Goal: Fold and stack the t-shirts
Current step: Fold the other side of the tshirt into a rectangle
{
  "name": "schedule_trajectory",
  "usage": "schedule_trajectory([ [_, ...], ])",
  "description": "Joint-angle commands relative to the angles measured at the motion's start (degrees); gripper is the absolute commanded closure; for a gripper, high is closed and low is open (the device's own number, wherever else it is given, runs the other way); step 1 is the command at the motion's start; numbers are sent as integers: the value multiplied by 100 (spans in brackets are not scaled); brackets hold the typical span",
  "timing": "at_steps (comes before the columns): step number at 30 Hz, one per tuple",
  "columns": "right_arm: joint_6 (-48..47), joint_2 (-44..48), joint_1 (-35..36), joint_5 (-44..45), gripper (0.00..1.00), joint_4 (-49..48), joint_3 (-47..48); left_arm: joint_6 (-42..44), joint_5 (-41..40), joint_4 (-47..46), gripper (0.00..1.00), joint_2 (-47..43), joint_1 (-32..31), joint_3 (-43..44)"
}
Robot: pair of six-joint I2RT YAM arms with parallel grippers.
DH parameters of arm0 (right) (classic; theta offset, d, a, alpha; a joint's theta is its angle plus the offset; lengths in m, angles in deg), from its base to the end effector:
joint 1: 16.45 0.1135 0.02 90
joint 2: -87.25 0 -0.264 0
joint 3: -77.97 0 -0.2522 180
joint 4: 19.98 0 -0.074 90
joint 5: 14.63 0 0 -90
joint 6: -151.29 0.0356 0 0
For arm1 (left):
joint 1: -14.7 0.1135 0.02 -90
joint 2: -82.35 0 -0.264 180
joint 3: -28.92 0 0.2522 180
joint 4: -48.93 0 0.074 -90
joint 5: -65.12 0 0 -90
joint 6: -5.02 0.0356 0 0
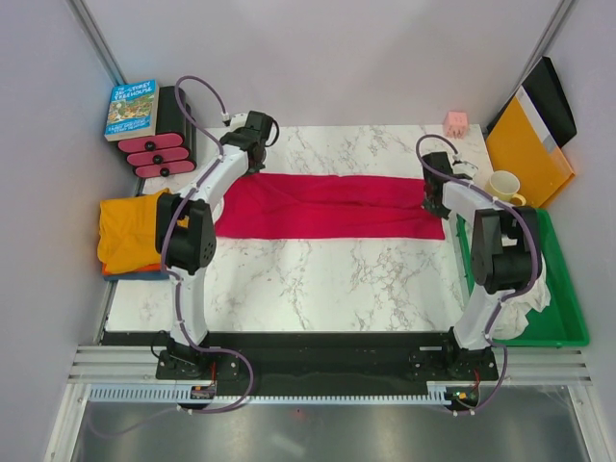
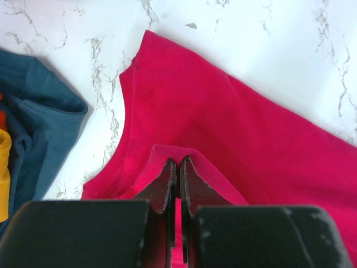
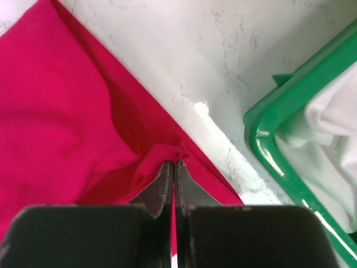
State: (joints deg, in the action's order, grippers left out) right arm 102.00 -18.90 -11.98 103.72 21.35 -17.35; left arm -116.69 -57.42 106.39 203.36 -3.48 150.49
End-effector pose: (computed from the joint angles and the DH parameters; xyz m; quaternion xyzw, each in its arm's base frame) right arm 0.3765 0.0125 0.1811 0.3478 0.8777 -0.1322 0.3019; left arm 0.4478 -0.1269 0.2551 -0.1876 0.9044 0.1282 0.3612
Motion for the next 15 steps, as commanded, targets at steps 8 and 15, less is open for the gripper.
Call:
schedule_trajectory([
  [8, -45, -257, -315, -67, 100, -173, 625, 244, 124, -64, 98, 309, 227, 504],
  [15, -54, -503, -306, -173, 100, -173, 740, 252, 107, -55, 98, 502, 235, 531],
])
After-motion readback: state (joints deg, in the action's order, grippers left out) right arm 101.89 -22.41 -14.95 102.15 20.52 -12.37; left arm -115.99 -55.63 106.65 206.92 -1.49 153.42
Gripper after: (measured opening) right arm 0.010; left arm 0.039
